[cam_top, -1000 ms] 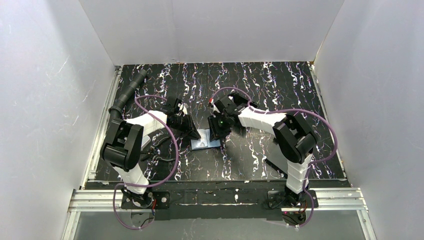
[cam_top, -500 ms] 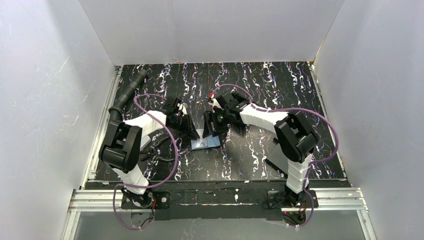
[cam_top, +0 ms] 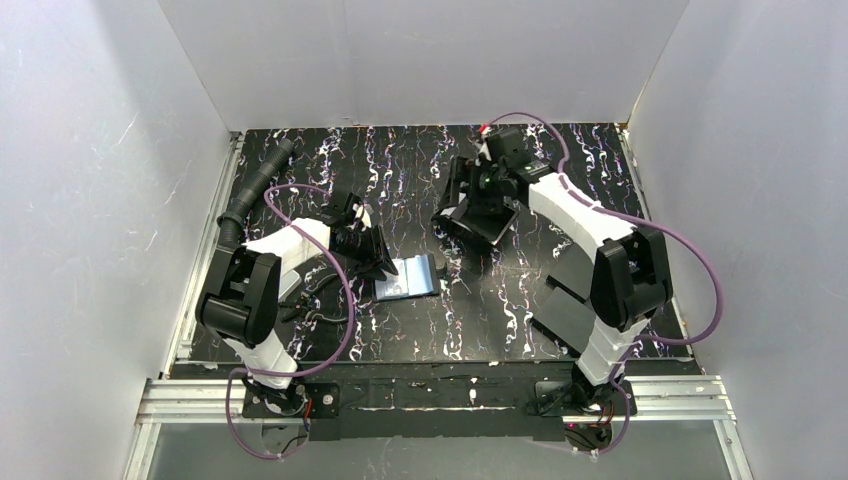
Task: Put the credit cards into the card holder
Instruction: Pick up the credit card from the storage box.
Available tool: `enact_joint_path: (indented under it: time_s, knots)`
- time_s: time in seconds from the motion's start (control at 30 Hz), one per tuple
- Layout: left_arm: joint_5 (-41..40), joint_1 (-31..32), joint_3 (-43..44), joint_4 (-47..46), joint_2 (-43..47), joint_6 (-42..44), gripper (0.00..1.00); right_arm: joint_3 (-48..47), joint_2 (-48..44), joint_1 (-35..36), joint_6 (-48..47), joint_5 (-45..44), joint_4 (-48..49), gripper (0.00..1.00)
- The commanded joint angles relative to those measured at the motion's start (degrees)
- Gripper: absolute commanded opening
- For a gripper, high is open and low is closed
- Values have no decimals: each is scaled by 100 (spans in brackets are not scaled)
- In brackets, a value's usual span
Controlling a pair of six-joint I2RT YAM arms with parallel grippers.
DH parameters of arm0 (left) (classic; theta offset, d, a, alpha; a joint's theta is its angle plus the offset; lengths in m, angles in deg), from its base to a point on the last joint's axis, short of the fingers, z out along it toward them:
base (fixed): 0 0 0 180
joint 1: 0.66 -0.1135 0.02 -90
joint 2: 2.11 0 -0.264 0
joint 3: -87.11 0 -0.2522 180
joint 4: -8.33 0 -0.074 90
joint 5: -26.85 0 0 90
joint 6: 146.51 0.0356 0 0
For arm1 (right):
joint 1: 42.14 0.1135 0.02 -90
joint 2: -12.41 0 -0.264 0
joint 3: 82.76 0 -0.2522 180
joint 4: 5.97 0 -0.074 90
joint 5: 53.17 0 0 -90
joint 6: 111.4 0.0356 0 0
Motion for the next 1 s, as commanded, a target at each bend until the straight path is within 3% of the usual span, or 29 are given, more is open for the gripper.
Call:
enact_joint_path:
  time_s: [0.0, 0.33, 0.6, 0.97]
  knots:
    - [-186, -42, 119, 248, -167, 213, 38, -125, -17, -177, 711, -961, 233, 96]
    - [-20, -46, 127, 106, -336, 197, 38, -235, 866, -408, 2087, -1329, 1178, 98]
    - [27, -45, 165, 68, -321, 196, 38, 24, 1053, -304, 2338, -1804, 1590, 98]
    - [48, -48, 121, 22, -289, 197, 37, -35, 1305, -126, 2522, -2180, 1598, 90]
